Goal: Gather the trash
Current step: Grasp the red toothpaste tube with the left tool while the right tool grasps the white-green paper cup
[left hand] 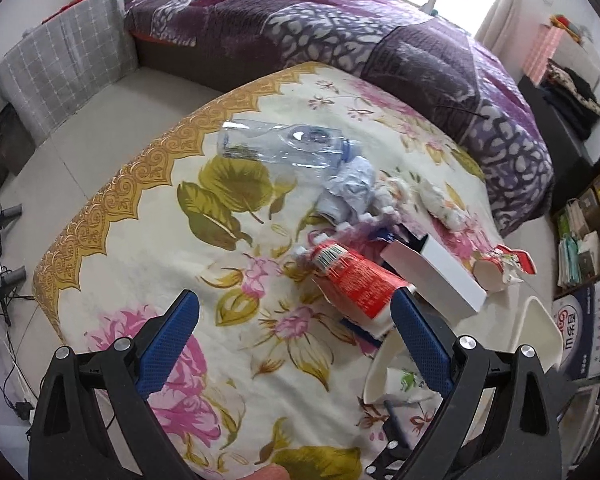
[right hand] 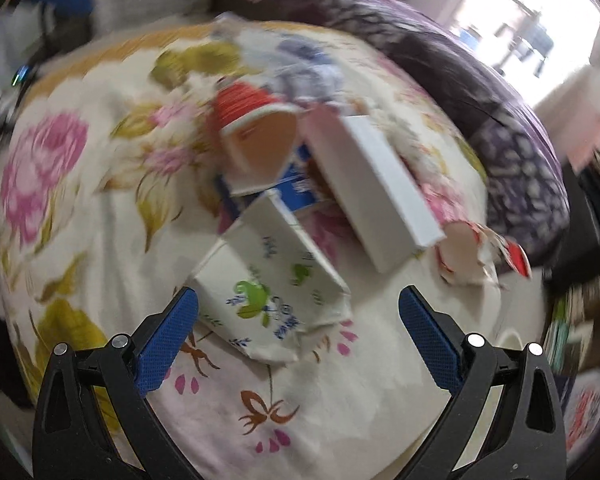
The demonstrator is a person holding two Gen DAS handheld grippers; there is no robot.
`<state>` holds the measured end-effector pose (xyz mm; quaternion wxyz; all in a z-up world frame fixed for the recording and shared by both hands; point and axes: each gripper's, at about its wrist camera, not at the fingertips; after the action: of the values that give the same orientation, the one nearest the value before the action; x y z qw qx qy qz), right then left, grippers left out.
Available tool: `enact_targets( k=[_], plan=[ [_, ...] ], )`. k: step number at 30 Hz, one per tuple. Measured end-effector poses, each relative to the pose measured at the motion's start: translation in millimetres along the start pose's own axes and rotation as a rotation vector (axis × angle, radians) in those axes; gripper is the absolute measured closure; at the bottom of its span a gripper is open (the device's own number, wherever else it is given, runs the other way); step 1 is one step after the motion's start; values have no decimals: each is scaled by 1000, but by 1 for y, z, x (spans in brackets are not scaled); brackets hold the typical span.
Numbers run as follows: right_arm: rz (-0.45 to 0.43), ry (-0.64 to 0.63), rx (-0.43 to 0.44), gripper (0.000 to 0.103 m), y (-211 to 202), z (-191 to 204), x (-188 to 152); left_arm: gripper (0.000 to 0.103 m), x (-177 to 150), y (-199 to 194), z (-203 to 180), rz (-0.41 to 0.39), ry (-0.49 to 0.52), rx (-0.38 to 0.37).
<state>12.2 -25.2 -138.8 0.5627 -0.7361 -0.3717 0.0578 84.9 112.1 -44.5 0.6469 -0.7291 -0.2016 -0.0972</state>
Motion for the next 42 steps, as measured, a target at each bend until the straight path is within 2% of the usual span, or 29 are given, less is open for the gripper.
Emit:
enact_targets(
  k=[2,5,6,8,12,15,18,21,25,27,29,30,31,37,42],
  plan=[
    [2,-72,-38,7,5,14,3,9,5,6,5,31,-35,-30],
    [5,-115,-86,9,13,27,8,9,12,18,11,90,-98,-91],
    [7,-118,-75,17,15,30,10,9,14,22,12,109,-117,-109],
    [-11,-90,-49,21,12,28,11,9,17,29,12,139,-144,-136],
    [-33,-16,-10,38,2,14,9,9,24,46,11,182,-174,-138],
    [-35,57,39,43,-1,3,5,9,25,66,11,244,-223,-157],
    [-29,134,87,44,-1,-9,3,9,23,85,8,306,-280,-195],
    [-21,219,138,45,-1,-22,0,9,22,94,4,312,-319,-221],
    [-13,340,208,45,2,-41,-4,10,17,110,3,339,-352,-198],
    [-13,388,238,45,2,-47,-5,20,12,118,5,372,-370,-217],
    [-22,436,266,45,1,-53,-6,49,10,121,5,404,-356,-252],
    [-29,460,281,45,-1,-56,-5,56,10,120,5,407,-345,-259],
    [-35,475,292,45,-2,-59,-5,60,9,117,5,401,-327,-260],
    [-90,520,270,45,-19,-64,-3,62,15,88,-1,288,-227,-248],
    [-160,551,222,45,-37,-72,-3,62,22,53,-20,121,-100,-193]
  ],
)
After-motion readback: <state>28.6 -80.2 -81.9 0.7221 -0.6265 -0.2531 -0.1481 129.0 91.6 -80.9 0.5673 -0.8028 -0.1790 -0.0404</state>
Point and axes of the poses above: each gripper's, at about its wrist camera, not at the fingertips, and y roughly the way its jaws point, z to its left, x to its top, and after that the axes turned 3 degrees about z, right-handed
